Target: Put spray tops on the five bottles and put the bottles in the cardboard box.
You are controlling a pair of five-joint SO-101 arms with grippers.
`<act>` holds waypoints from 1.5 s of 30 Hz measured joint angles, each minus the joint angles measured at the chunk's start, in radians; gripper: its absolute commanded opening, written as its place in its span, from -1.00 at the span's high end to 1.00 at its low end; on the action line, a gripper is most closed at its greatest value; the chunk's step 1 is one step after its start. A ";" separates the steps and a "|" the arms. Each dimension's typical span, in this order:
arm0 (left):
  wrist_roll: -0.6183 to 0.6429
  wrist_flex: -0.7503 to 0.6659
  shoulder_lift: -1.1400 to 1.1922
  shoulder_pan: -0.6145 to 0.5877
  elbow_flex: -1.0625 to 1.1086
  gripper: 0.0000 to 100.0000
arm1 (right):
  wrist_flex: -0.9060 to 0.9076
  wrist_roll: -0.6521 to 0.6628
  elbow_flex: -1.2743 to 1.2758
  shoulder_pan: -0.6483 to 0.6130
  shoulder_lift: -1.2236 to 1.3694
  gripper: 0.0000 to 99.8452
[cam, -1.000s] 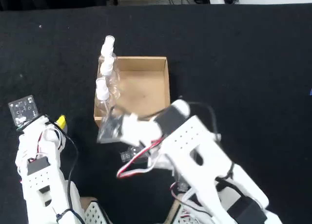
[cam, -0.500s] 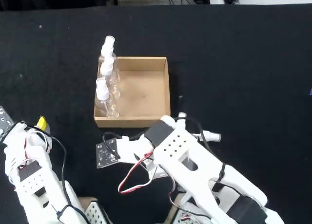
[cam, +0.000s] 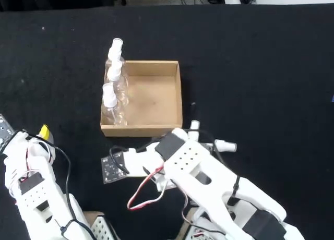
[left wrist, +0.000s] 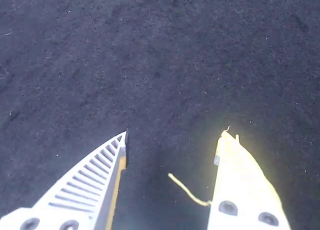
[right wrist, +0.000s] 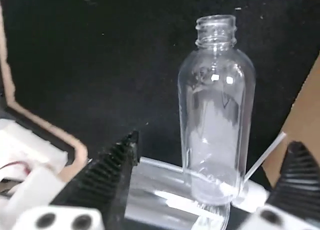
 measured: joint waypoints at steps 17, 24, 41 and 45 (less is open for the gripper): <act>0.000 0.000 0.000 0.000 0.000 0.48 | -0.331 -0.078 0.157 -0.071 0.000 0.18; 0.014 0.000 0.000 -0.052 0.000 0.48 | -0.333 -0.103 0.157 -0.094 0.000 0.21; 0.126 0.000 0.000 -0.103 0.000 0.48 | -0.427 -0.184 0.222 -0.058 0.000 0.41; 0.126 0.000 0.000 -0.103 0.000 0.48 | -0.460 -0.196 0.247 -0.087 0.000 0.41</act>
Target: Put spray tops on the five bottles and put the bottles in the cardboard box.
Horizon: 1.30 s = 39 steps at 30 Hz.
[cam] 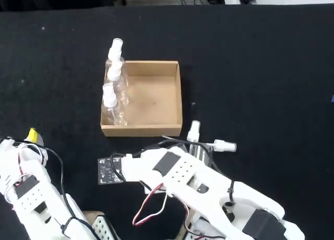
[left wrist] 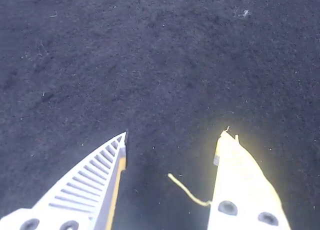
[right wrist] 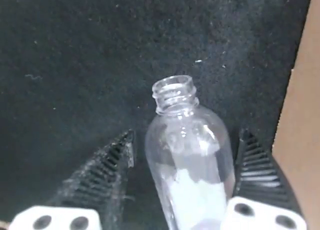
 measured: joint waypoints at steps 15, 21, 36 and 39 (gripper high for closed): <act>0.000 0.000 0.000 0.000 0.000 0.48 | -0.023 0.008 0.041 0.011 0.000 0.96; 0.000 0.000 0.000 0.000 0.000 0.48 | 0.015 -0.083 -0.103 0.087 0.000 0.94; 0.000 -0.002 0.000 0.000 0.000 0.48 | 0.667 -0.384 -0.816 0.367 0.000 0.94; 0.000 -0.002 0.000 0.000 0.000 0.48 | 0.671 -0.420 -0.833 0.557 0.000 0.94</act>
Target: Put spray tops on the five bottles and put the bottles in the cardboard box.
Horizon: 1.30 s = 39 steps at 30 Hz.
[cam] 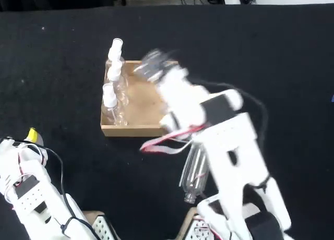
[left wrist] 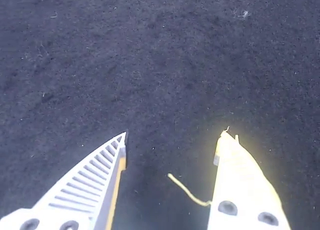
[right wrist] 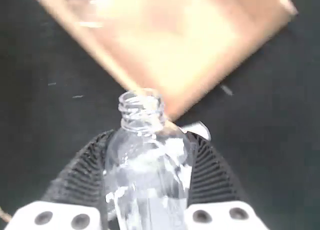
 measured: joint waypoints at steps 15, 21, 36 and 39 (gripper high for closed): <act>0.003 0.000 0.000 0.000 0.000 0.48 | -0.586 0.018 0.348 0.855 0.278 0.94; 0.008 0.000 0.000 0.000 0.000 0.48 | -0.855 0.031 0.333 0.999 0.508 0.94; 0.008 0.000 0.000 0.020 0.000 0.48 | -0.253 0.124 -0.302 1.013 0.939 0.57; 0.008 0.000 0.000 0.020 0.000 0.48 | -0.141 0.212 -0.442 1.013 1.037 0.57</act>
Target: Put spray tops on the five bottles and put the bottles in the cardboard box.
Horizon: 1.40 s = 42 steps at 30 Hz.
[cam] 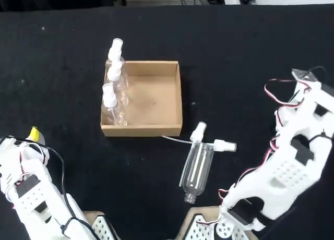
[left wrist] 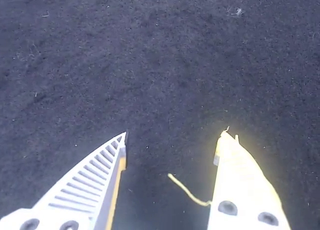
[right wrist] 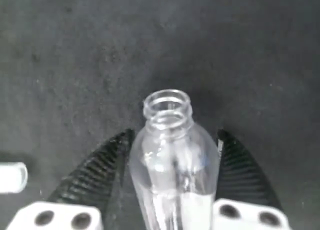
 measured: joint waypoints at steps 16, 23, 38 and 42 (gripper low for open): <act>0.000 0.000 0.000 0.003 0.000 0.48 | 0.193 0.411 -0.226 0.020 0.126 0.41; 0.000 0.000 0.000 0.003 0.000 0.48 | 0.166 0.496 -0.025 0.052 -0.021 0.41; 0.000 0.000 0.000 0.003 0.000 0.48 | -0.170 0.416 0.284 0.068 -0.161 0.92; 0.000 0.000 0.000 0.003 0.000 0.48 | -0.158 0.186 0.262 0.038 -0.160 0.93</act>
